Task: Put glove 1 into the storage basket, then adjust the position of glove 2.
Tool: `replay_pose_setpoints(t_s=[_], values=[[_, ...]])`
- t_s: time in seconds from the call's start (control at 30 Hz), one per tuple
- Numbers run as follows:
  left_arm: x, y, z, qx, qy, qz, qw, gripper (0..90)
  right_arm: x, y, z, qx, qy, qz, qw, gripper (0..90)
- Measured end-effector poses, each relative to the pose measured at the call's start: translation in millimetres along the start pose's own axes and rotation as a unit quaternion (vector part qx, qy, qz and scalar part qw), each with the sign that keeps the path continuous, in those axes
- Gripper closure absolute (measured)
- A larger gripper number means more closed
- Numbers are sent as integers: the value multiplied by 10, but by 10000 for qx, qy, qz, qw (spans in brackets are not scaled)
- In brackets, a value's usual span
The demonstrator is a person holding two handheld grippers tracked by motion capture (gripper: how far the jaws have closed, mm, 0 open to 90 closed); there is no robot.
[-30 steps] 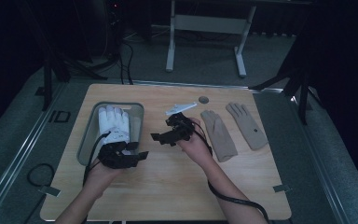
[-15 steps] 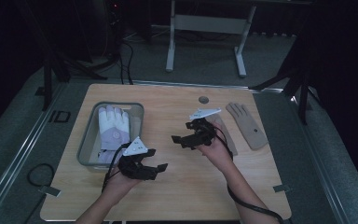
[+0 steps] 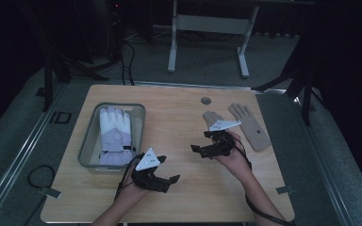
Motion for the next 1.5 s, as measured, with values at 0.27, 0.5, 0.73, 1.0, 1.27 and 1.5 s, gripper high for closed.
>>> replay_pose_setpoints(t_s=[0.27, 0.5, 0.73, 1.0, 1.27, 1.5], values=[[94, 191, -46, 84, -42, 39, 9999, 145, -141, 224, -191, 1, 193, -32, 9998, 214], [85, 270, -34, 266, -174, -90, 9995, 145, -277, 425, -325, -81, 287, -56, 9995, 244], [93, 339, -44, 196, -141, -82, 9997, 145, -378, 419, -562, 12, 474, -128, 9988, 332], [79, 367, -78, 237, -60, -173, 9996, 145, -269, 342, -934, 226, 894, -34, 9957, 433], [77, 372, -76, 250, 9, -210, 9995, 142, 43, 286, -1205, 272, 1109, 287, 9930, 467], [62, 373, -60, 224, 23, -273, 9994, 141, 228, 314, -1317, 135, 1382, 602, 9885, 498]])
Point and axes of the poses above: each handheld gripper's, and its own axes: x roughly forward along the jaws, y roughly out of its underside, z roughly to its left, the point moved 2 cm from there along x, roughly forward along the jaws, and after that the axes turned 4 degrees about x, right-handed, at the moved point
